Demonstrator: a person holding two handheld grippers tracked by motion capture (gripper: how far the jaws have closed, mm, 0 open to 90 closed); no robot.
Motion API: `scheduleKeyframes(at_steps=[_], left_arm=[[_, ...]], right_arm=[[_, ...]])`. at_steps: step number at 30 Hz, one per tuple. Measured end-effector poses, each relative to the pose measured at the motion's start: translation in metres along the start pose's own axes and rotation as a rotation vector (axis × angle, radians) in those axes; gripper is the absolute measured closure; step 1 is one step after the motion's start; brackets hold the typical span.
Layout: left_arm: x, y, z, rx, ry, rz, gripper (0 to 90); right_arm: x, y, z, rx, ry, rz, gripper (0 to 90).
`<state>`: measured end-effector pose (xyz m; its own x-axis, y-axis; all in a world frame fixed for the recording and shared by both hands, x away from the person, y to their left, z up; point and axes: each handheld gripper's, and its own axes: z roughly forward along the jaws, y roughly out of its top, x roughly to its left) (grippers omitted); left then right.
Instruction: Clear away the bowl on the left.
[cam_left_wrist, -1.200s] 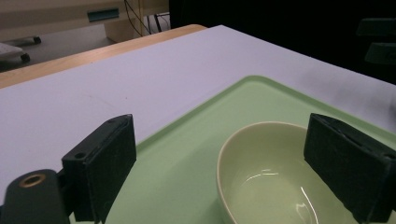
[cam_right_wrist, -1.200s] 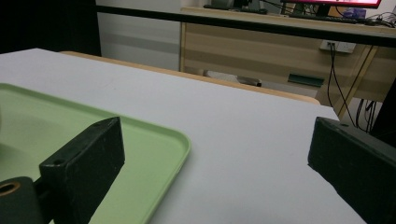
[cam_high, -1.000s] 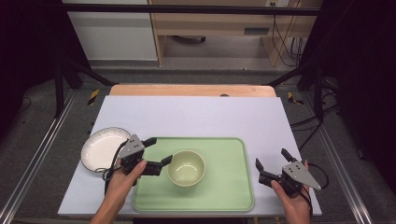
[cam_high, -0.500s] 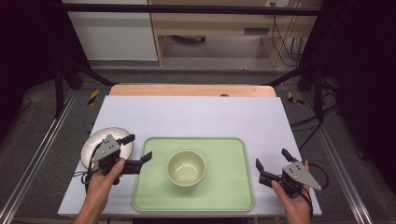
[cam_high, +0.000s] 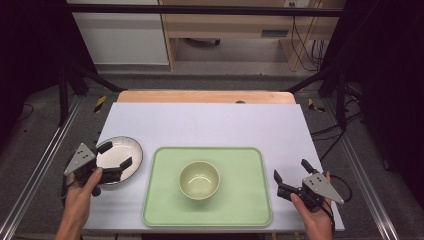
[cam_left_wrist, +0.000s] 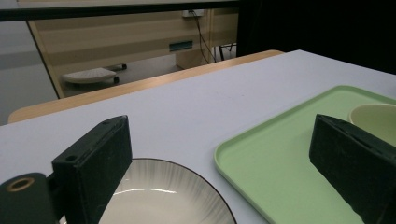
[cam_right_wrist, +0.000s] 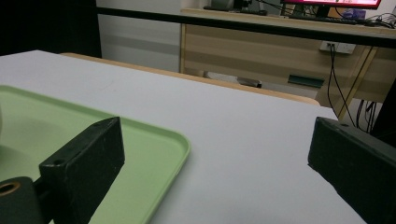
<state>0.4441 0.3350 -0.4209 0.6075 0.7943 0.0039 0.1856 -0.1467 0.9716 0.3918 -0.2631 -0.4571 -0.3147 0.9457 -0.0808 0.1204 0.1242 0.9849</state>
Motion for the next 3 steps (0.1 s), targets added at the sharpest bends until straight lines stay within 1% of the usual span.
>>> scheduleKeyframes(at_steps=[3], left_arm=[[0.0074,0.0001,-0.0072,-0.027,-0.02,-0.009,5.3]], right_arm=[[-0.0002,0.0003,0.0001,-0.001,0.0,0.0,3.9]])
